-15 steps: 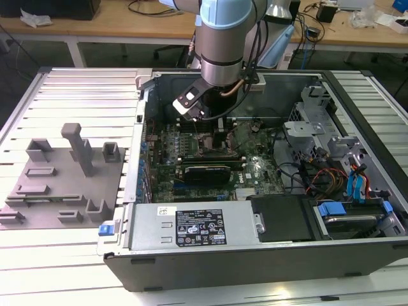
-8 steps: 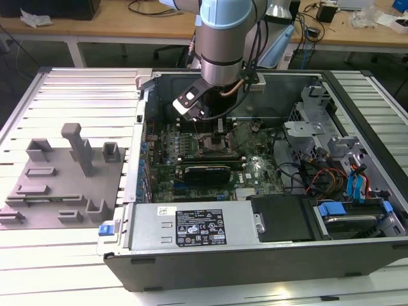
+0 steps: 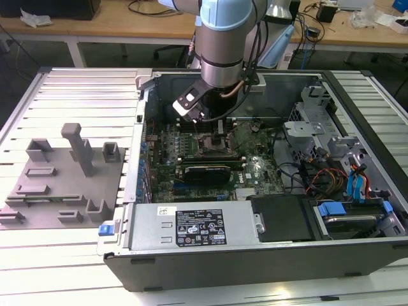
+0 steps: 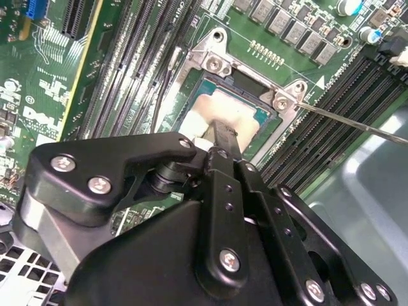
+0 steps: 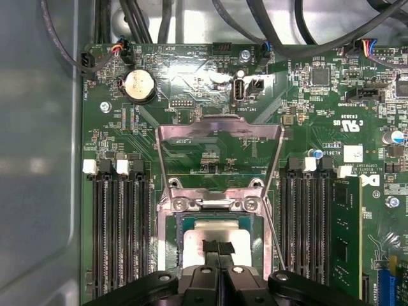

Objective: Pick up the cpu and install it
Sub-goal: 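Place the cpu into insertion slot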

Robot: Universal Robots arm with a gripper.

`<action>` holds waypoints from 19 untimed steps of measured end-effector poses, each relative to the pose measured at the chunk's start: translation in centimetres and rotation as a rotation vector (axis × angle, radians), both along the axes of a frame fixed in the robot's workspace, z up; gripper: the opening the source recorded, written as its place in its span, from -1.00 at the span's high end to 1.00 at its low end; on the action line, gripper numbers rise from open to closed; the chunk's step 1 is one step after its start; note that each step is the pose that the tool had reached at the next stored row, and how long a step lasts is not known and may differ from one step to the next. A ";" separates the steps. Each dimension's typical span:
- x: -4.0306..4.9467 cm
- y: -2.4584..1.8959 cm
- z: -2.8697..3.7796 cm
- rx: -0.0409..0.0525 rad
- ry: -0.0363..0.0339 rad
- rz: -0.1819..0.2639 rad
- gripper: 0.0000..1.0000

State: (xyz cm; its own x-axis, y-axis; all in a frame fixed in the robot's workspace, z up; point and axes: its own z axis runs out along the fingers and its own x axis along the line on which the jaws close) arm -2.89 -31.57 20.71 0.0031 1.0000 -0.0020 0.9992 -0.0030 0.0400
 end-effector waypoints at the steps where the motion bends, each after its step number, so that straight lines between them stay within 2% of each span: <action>1: 0.00 -0.01 -0.05 -0.0003 0.0001 0.000 0.79; 19: 0.00 0.00 -0.34 -0.0001 0.0001 -0.006 0.79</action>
